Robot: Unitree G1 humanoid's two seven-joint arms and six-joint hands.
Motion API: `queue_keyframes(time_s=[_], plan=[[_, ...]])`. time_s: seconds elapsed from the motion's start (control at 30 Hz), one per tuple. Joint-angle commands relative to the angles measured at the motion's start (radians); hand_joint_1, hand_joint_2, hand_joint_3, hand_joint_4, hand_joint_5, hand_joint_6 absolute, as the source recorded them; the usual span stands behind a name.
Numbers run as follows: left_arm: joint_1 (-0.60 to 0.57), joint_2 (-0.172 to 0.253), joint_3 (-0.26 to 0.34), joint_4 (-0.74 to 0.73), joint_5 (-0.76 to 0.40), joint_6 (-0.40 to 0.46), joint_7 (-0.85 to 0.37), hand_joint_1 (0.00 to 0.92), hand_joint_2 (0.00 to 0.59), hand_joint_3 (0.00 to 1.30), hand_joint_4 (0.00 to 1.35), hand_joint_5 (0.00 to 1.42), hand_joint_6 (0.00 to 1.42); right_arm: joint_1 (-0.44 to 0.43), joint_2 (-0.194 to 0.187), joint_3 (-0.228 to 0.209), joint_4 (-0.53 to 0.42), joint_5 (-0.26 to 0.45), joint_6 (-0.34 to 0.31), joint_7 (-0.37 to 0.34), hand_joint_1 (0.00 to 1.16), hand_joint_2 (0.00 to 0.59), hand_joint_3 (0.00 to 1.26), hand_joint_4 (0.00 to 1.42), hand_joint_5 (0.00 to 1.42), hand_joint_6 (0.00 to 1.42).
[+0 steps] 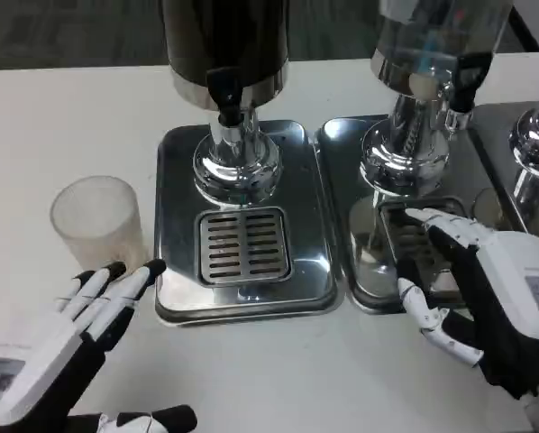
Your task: Grasp the cup under the faucet to collect the drink, then remove the cup.
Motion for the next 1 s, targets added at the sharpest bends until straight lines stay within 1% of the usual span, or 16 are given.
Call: queue_keyframes(time_s=[0.03, 0.23, 0.47, 0.7, 0.83, 0.87, 0.9, 1.0], plan=[[-0.003, 0.013, 0.004, 0.009, -0.006, -0.012, 0.013, 0.000, 0.047, 0.00, 0.00, 0.00, 0.00, 0.009, 0.004, -0.002, -0.010, -0.004, 0.007, 0.001, 0.31, 0.500, 0.28, 0.23, 0.23, 0.26], [-0.007, 0.019, 0.002, 0.016, -0.020, -0.015, 0.003, 0.000, 0.047, 0.00, 0.00, 0.00, 0.00, 0.009, 0.004, -0.003, -0.009, -0.003, 0.005, -0.001, 0.31, 0.501, 0.28, 0.23, 0.23, 0.27], [0.001, 0.007, -0.007, -0.010, -0.013, -0.002, 0.000, 0.000, 0.047, 0.00, 0.00, 0.00, 0.00, 0.023, -0.005, -0.023, -0.001, 0.021, -0.010, -0.010, 0.31, 0.501, 0.28, 0.23, 0.23, 0.27], [0.014, 0.001, 0.007, -0.019, -0.023, -0.008, 0.011, 0.000, 0.047, 0.00, 0.00, 0.00, 0.00, 0.023, -0.005, -0.024, 0.005, 0.028, -0.016, -0.009, 0.31, 0.501, 0.28, 0.23, 0.23, 0.27], [-0.001, -0.002, 0.038, 0.003, -0.088, -0.034, 0.028, 0.000, 0.046, 0.00, 0.00, 0.00, 0.00, 0.016, 0.005, -0.019, 0.004, 0.027, -0.007, -0.005, 0.31, 0.501, 0.28, 0.23, 0.23, 0.27], [-0.006, 0.002, 0.046, 0.013, -0.107, -0.043, 0.027, 0.000, 0.038, 0.00, 0.00, 0.00, 0.00, 0.013, 0.010, -0.014, 0.002, 0.022, -0.002, -0.003, 0.31, 0.501, 0.28, 0.23, 0.24, 0.27], [-0.013, 0.007, 0.053, 0.022, -0.122, -0.049, 0.026, 0.000, 0.015, 0.00, 0.00, 0.00, 0.00, 0.010, 0.013, -0.010, 0.002, 0.019, 0.002, -0.001, 0.31, 0.500, 0.28, 0.23, 0.24, 0.27], [-0.036, 0.010, 0.072, 0.049, -0.157, -0.078, 0.027, 0.000, 0.001, 0.00, 0.00, 0.00, 0.00, 0.010, 0.017, -0.007, -0.002, 0.014, 0.006, 0.000, 0.32, 0.500, 0.28, 0.23, 0.24, 0.27]])
